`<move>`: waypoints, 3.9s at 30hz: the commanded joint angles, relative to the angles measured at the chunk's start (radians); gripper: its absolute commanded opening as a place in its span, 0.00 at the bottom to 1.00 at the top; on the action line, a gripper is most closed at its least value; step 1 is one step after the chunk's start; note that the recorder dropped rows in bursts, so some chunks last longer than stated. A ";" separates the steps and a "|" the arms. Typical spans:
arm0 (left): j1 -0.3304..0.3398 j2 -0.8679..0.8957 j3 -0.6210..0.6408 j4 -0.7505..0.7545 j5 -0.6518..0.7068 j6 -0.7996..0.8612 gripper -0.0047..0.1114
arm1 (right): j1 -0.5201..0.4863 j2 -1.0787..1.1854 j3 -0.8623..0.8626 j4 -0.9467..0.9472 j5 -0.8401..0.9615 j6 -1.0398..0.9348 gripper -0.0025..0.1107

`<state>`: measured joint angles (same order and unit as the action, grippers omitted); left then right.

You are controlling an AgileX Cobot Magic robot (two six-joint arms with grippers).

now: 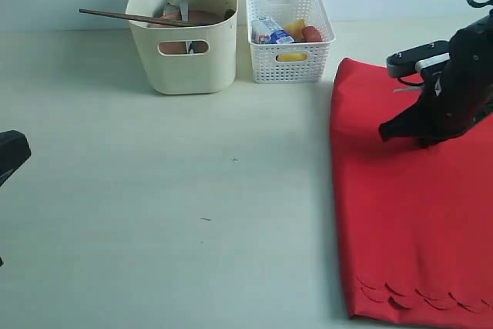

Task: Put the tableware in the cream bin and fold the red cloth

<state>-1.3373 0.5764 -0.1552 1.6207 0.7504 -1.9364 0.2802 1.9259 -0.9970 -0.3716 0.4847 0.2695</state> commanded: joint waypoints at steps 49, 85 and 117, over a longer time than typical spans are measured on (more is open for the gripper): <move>-0.001 -0.005 0.006 0.010 0.004 -0.004 0.04 | -0.051 0.229 -0.556 -0.132 0.224 0.106 0.02; -0.001 -0.005 0.006 0.010 0.004 -0.004 0.04 | -0.175 0.351 -0.666 -0.138 0.106 0.201 0.02; -0.001 -0.007 0.006 0.010 0.003 -0.004 0.04 | -0.175 -0.876 0.485 -0.046 -0.689 0.500 0.02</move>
<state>-1.3373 0.5764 -0.1552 1.6207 0.7504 -1.9364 0.1078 1.0926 -0.5400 -0.4154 -0.1950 0.7534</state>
